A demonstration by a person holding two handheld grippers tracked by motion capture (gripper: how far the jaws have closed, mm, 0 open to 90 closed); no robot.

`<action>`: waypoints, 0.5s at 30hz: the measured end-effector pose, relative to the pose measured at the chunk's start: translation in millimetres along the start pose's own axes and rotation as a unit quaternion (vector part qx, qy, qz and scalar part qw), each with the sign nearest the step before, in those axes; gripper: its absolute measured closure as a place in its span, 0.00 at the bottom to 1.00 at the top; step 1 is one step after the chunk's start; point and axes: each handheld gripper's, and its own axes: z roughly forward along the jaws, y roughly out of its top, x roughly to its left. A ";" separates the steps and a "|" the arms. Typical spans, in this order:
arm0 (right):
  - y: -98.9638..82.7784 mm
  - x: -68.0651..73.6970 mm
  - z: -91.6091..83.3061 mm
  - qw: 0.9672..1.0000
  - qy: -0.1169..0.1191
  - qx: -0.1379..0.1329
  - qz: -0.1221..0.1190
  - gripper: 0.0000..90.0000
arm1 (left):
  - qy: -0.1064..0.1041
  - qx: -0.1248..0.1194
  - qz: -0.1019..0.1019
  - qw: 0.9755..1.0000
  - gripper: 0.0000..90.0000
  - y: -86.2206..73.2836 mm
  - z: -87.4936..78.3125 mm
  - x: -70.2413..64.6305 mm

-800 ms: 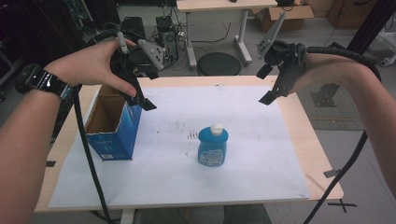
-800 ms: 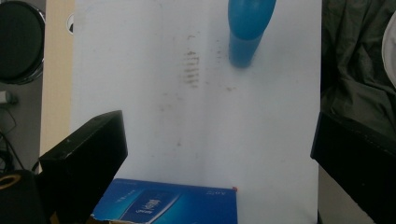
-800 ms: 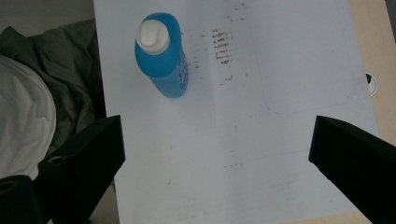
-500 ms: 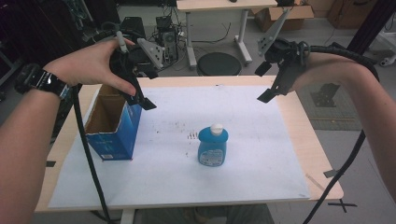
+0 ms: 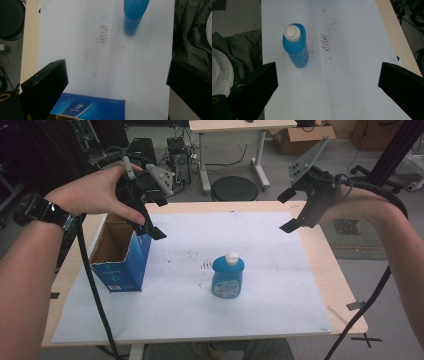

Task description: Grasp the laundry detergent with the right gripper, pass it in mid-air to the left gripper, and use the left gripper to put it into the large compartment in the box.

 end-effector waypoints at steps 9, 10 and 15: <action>-19.0 9.7 8.5 0.999 -0.001 -0.048 0.004 0.02 | 0.002 -0.003 -0.001 1.000 0.05 -4.7 0.1 -4.7; -19.0 9.7 8.5 0.999 -0.001 -0.048 0.004 0.02 | 0.002 -0.003 -0.001 1.000 0.05 -4.7 0.1 -4.7; -28.4 15.1 17.8 0.997 -0.003 -0.072 0.007 0.02 | 0.002 -0.005 -0.001 1.000 0.05 -6.2 0.3 -7.7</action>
